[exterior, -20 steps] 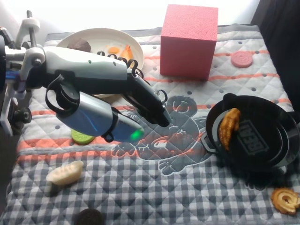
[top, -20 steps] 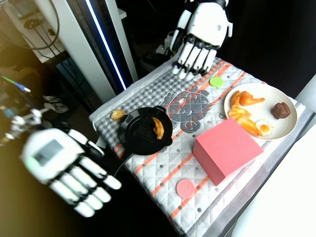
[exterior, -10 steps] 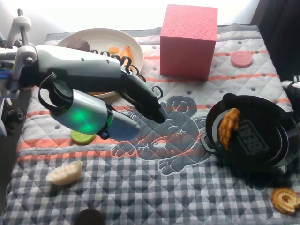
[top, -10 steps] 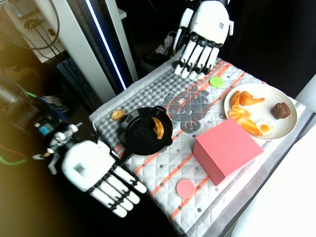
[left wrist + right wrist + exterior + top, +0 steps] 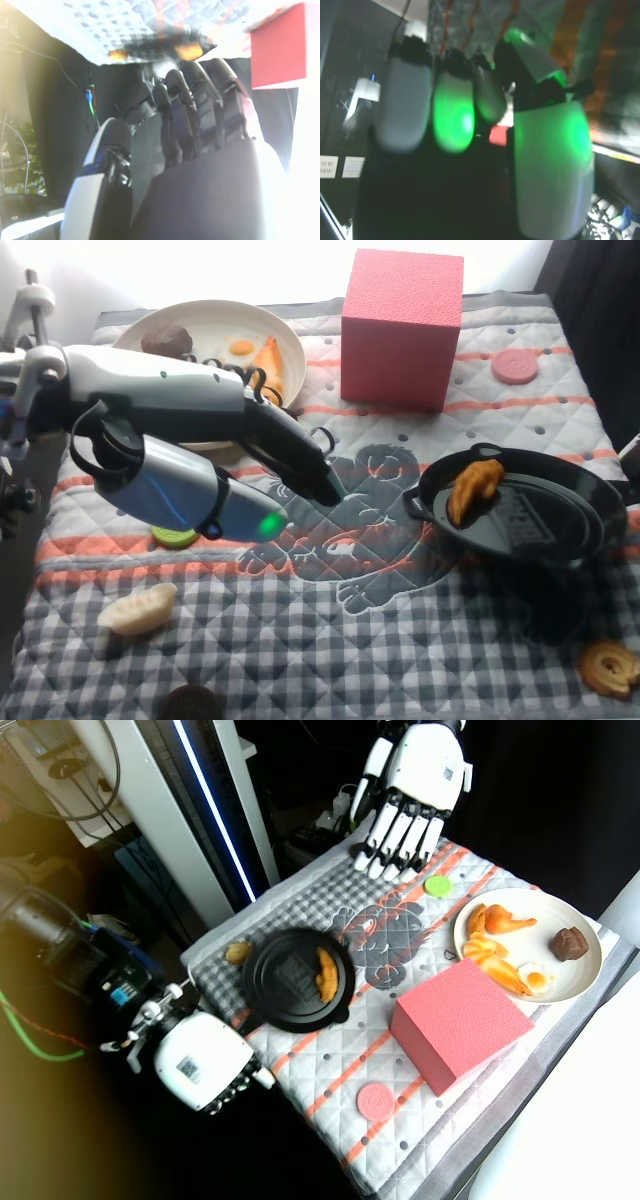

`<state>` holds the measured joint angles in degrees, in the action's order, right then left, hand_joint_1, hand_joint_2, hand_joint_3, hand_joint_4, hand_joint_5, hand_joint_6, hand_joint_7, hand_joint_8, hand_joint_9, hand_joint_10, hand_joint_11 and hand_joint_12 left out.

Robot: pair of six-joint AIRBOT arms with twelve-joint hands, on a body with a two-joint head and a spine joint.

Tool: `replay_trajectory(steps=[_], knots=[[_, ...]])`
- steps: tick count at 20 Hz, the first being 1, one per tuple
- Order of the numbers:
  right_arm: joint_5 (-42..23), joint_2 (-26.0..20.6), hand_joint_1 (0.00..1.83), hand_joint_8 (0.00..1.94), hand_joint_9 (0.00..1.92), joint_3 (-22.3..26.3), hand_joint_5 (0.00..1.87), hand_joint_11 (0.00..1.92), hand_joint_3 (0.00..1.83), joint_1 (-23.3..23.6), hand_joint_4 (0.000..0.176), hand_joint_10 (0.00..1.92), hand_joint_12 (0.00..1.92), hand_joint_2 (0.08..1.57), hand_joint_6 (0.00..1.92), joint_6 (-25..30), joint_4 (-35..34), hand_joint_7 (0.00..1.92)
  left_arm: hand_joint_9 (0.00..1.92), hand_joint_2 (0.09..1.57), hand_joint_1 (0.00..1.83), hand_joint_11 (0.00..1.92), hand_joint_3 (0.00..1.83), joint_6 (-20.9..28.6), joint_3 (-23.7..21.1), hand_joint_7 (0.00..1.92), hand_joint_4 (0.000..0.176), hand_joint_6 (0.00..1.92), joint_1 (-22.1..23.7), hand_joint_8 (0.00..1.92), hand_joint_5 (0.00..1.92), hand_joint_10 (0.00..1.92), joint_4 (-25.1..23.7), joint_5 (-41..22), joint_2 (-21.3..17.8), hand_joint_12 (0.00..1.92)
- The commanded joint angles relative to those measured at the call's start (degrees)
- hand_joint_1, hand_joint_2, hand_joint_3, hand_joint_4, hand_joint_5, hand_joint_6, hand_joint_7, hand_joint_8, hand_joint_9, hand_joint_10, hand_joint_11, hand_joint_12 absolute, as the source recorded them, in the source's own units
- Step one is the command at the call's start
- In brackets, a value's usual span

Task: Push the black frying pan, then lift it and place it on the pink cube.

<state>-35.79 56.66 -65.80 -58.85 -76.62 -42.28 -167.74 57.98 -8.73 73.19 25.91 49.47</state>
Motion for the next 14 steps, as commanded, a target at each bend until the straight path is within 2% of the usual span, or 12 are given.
replay_trajectory(steps=[1,2,4,5,7,9,12,13,14], knots=[[-8.08,-0.23,1.44,1.94,1.62,0.78,1.36,1.64,0.25,0.64,0.0,1.92,1.92,1.21,1.92,0.18,1.21,1.53,0.34,1.35,0.45,0.0,0.0,0.27,-0.07,0.57,0.009,0.2,0.17,0.0,0.51,0.5,3.37,-0.82,-0.43,1.01],[-9.98,-0.24,1.41,1.94,1.59,1.94,1.31,1.61,0.17,0.29,0.0,1.92,1.92,1.24,1.92,0.18,1.29,1.49,0.31,1.35,0.45,0.0,0.0,0.27,-0.07,0.55,0.017,0.2,-0.12,0.0,0.49,0.51,3.56,-0.95,-0.55,0.94],[-14.05,-0.54,1.34,1.94,1.56,4.3,1.29,1.57,0.1,-0.89,0.0,1.92,1.92,1.31,1.92,0.19,1.41,1.47,0.32,1.34,0.51,0.0,0.0,0.27,-0.07,0.58,0.023,0.21,-0.85,0.01,0.52,0.52,4.14,-1.43,-1.05,0.97],[-15.51,-0.82,1.33,1.94,1.56,4.96,1.29,1.54,0.08,-1.33,0.0,1.92,1.92,1.31,1.92,0.65,1.97,1.47,0.32,1.35,0.5,0.0,0.0,0.26,-0.07,0.58,0.021,0.2,-0.92,0.01,0.52,0.52,4.25,-1.63,-1.17,0.97],[-19.37,-1.36,1.31,1.94,1.59,6.32,1.3,1.58,0.07,-2.9,0.0,1.92,1.92,1.33,1.92,3.32,3.2,1.49,0.28,1.34,0.51,0.0,0.0,0.26,-0.07,0.59,0.005,0.19,-0.99,0.02,0.53,0.67,4.57,-1.84,-1.42,1.01],[-23.75,-1.72,1.3,1.94,1.59,7.32,1.31,1.59,0.06,-4.83,0.0,1.92,1.92,1.34,1.92,6.47,3.66,1.5,0.24,1.33,0.55,0.0,0.0,0.26,-0.07,0.57,0.002,0.17,-1.02,0.01,0.52,0.68,4.65,-1.92,-1.45,0.99],[-29.39,-2.24,1.27,1.94,1.61,8.63,1.3,1.61,0.05,-7.28,0.0,1.92,1.92,1.36,1.92,10.97,4.43,1.52,0.29,1.33,0.53,0.0,0.0,0.26,-0.07,0.6,0.0,0.14,-1.4,0.01,0.54,0.64,4.99,-2.24,-1.53,1.04],[-31.15,-2.41,1.31,1.94,1.64,9.07,1.29,1.65,0.04,-7.89,0.0,1.92,1.92,1.36,1.92,11.78,4.53,1.53,0.27,1.33,0.51,0.0,0.0,0.26,-0.07,0.58,0.011,0.13,-1.6,0.01,0.53,0.64,5.15,-2.35,-1.6,1.02],[-32.87,-2.63,1.33,1.94,1.67,9.7,1.3,1.68,0.04,-8.22,0.0,1.92,1.92,1.36,1.92,11.82,4.54,1.56,0.26,1.33,0.53,0.0,0.0,0.26,-0.07,0.58,0.002,0.13,-1.74,0.01,0.53,0.65,5.29,-2.4,-1.64,1.01]])
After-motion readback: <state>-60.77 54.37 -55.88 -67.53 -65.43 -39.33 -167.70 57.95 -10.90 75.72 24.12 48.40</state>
